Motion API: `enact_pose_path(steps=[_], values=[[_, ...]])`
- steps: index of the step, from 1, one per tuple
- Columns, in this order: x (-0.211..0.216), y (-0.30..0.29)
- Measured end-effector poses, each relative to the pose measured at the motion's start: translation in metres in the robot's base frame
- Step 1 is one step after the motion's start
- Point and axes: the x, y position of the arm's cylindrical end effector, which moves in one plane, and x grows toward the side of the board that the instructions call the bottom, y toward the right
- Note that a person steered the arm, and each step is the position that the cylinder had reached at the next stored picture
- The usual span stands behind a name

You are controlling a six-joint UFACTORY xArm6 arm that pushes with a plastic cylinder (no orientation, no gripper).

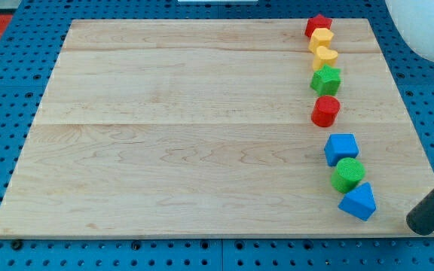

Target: Move the blue cube to the top center of the board

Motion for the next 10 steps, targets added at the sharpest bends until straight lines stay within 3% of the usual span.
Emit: enact_pose_path(steps=[4, 5, 6, 7, 8, 10], values=[[0.000, 0.005], [-0.010, 0.001], [-0.073, -0.001], [-0.096, -0.012], [-0.096, -0.056], [-0.104, -0.069]])
